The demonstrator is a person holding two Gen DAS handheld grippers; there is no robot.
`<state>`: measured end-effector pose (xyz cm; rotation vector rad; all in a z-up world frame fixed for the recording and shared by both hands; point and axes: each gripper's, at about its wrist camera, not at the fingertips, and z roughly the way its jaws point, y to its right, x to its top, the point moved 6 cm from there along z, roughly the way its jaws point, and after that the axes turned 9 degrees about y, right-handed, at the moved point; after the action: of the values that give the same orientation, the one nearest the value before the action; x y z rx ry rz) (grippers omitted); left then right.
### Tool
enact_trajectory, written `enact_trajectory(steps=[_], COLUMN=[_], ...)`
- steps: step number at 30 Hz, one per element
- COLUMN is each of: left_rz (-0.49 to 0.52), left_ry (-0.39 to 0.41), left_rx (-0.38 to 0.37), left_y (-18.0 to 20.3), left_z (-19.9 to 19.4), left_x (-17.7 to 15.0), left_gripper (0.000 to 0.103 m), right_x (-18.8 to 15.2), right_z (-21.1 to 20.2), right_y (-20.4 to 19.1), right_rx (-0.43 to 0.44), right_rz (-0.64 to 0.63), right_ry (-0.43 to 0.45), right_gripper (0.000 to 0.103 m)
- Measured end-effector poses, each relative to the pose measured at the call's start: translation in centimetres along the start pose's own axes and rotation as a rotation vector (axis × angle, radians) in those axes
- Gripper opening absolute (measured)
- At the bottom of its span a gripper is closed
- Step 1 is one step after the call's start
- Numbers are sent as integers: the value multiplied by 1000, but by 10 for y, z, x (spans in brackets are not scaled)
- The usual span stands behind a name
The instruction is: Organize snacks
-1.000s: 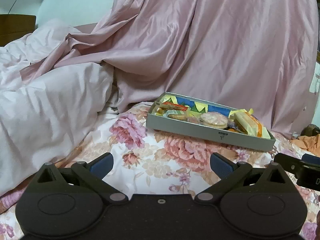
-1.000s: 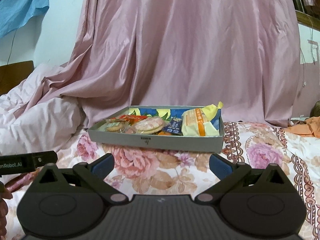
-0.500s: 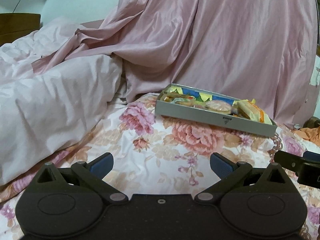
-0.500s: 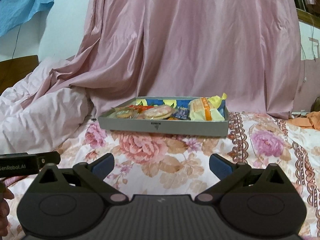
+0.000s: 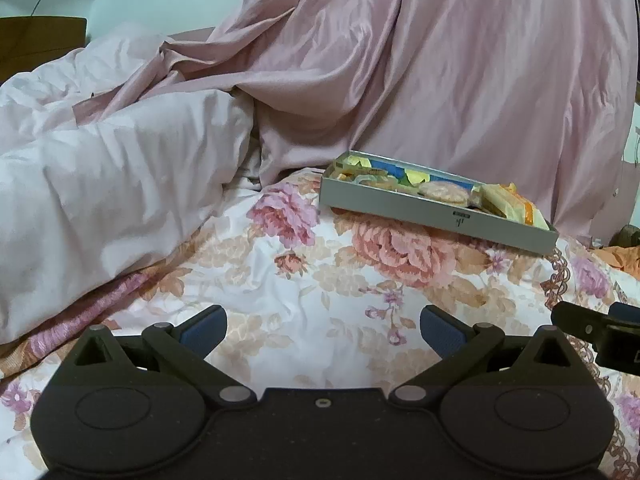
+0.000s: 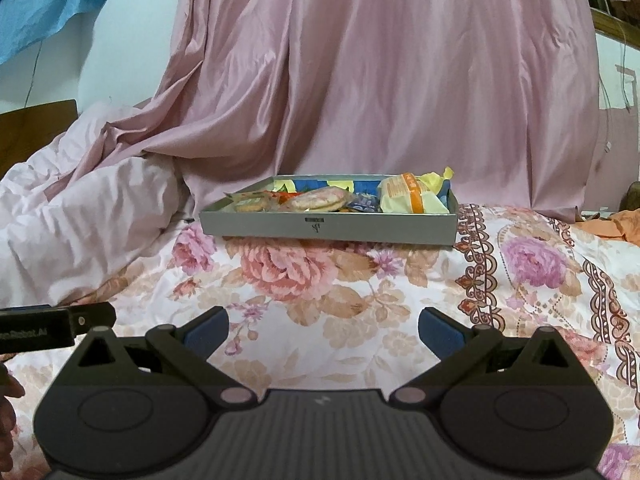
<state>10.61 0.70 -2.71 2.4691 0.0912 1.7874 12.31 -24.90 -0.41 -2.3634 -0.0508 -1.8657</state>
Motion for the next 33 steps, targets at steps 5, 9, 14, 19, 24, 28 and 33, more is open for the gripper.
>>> enact_trajectory(steps=[5,9,14,19,24,28,33], left_rz=[11,15,16,15,17,19,18], left_ry=[-12,-25,-32,-34,-36,-35,-37], left_rx=[-6,-9,-9,-8,-9,-9,-9], left_y=[0,1,1,1,1,1,1], left_z=[5,8,10,11,11,11,11], left_x=[-7,-12,-14,-15,-16,-16,-16], left_gripper=[102,102,102,102,102,102,102], right_x=[-6,-12,-17,-20,-20,-20,-20], right_z=[4,8,12,13,13,13,13], right_y=[2,3,2,2,2,2,2], right_rx=[-14,-18,-16,-14,-15,-15,-15], right_rz=[-5,-4,-6,-7,-5,-6,-5], right_ry=[-10,-25,-43,-52,-54,-53,-54], right_gripper=[103,103,103,103,103,103,103])
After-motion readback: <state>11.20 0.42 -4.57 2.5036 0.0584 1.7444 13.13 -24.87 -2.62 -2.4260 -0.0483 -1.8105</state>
